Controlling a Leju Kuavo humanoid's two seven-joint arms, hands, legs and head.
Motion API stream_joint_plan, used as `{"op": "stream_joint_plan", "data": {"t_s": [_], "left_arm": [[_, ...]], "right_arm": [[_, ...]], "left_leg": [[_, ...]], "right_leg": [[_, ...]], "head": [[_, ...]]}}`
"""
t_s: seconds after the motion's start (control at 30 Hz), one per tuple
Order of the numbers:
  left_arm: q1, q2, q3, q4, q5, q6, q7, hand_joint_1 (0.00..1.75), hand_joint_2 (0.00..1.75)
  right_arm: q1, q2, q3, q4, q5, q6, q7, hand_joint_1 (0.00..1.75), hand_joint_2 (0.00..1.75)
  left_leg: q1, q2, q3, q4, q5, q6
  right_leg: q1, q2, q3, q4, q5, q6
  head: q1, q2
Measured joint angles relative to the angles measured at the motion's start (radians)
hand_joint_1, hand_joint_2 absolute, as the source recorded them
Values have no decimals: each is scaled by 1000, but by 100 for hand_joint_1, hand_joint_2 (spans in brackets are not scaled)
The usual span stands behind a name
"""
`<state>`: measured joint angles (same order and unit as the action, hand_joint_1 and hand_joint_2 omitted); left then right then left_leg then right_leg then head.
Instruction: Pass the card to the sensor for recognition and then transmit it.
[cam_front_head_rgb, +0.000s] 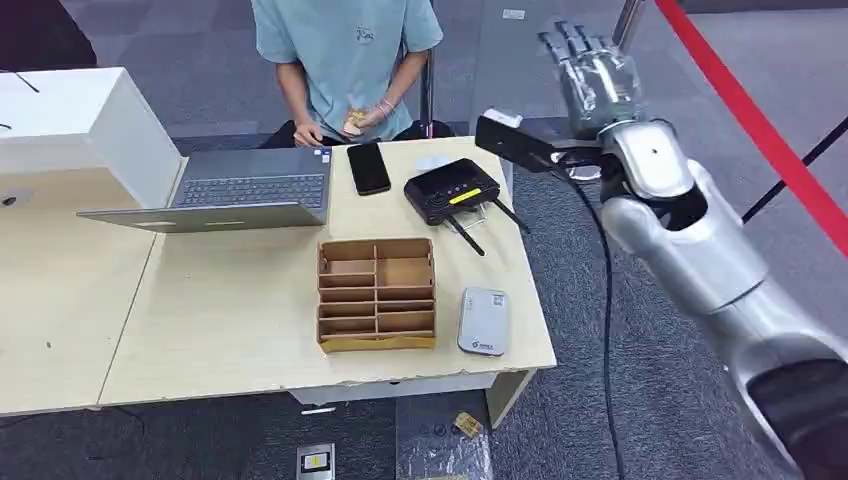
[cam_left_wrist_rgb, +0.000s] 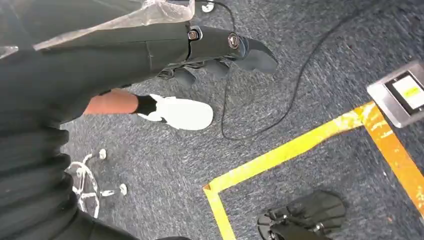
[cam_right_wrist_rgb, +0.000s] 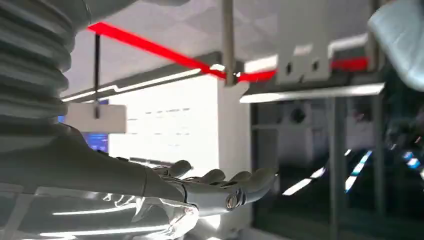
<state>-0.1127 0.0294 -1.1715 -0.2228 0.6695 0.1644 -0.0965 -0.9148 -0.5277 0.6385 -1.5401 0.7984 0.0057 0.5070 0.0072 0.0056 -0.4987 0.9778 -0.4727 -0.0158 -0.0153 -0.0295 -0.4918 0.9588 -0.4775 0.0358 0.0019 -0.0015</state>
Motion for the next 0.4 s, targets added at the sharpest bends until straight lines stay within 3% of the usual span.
{"op": "stream_joint_plan", "data": {"t_s": [0.1, 0.27, 0.4], "left_arm": [[4, 1, 9, 0, 17, 2, -9, 0, 175], [7, 1, 30, 0, 47, 8, -13, 0, 175], [9, 1, 47, 0, 72, 7, -6, 0, 175]], "right_arm": [[72, -92, -76, -108, -78, -7, 46, 0, 175], [294, -214, -261, -267, -192, -93, 62, 0, 175], [573, -252, -448, -329, -304, -189, 18, 0, 175]], "left_leg": [[0, 0, 0, 0, -1, 1], [0, 0, 0, 0, -2, 2], [2, -3, 1, -1, -3, 2]], "right_leg": [[0, 0, 1, -1, 0, 0], [0, 0, 2, -2, 0, 0], [2, -2, 6, -4, -1, 1]], "head": [[-1, 0], [-2, 0], [0, 0]]}}
